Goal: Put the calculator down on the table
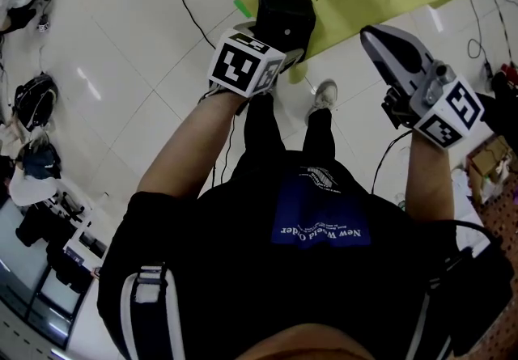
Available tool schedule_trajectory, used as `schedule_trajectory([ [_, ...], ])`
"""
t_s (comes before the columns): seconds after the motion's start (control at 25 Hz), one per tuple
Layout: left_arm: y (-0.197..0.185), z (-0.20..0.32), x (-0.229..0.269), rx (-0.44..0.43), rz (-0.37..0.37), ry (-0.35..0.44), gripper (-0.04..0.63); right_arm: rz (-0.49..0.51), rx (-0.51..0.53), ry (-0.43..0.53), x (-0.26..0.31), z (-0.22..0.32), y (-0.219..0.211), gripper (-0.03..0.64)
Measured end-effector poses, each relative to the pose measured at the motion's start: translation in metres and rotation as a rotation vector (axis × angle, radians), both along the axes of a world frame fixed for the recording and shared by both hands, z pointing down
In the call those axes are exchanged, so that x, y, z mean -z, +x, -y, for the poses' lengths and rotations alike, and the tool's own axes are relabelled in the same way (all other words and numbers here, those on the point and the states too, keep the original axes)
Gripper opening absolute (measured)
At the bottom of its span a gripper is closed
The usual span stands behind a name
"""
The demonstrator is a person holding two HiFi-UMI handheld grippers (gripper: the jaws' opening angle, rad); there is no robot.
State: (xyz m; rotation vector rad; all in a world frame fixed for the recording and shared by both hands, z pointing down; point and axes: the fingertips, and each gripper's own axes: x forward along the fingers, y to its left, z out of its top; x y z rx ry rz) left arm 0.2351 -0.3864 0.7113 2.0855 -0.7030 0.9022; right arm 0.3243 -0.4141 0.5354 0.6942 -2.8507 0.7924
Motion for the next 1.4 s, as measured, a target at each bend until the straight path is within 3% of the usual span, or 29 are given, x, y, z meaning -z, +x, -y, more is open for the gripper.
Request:
schedule_trajectory([
  [0.08,-0.008,0.001,-0.008,-0.037,0.107,0.073,0.395,-0.001,-0.001,0.002,0.003,-0.002,0.002,-0.012],
  [0.36,-0.01,0.017,-0.014,-0.066,0.243,0.224,0.484,-0.007,-0.007,-0.002,0.002,-0.005,0.01,-0.012],
  [0.56,-0.005,0.022,-0.011,-0.034,0.174,0.256,0.492,0.0,-0.007,0.012,0.008,-0.009,0.007,-0.012],
  [0.76,-0.011,0.017,0.038,-0.013,0.032,0.326,0.492,0.0,-0.027,0.026,0.023,-0.012,0.018,-0.012],
  [0.96,-0.018,0.04,0.153,0.047,-0.262,0.54,0.491,0.007,-0.059,0.106,0.063,0.0,0.028,-0.012],
  [1.08,-0.021,0.037,0.228,0.069,-0.413,0.614,0.481,0.01,-0.076,0.155,0.104,-0.003,0.036,-0.012],
  [1.28,-0.025,0.033,0.345,0.143,-0.52,0.78,0.191,0.004,-0.095,0.291,0.188,-0.015,0.062,-0.012],
  [1.36,-0.019,0.021,0.388,0.129,-0.58,0.84,0.089,0.006,-0.099,0.333,0.222,-0.024,0.072,-0.012],
  [1.4,-0.014,0.011,0.407,0.106,-0.63,0.854,0.071,0.007,-0.102,0.349,0.236,-0.029,0.077,-0.012],
])
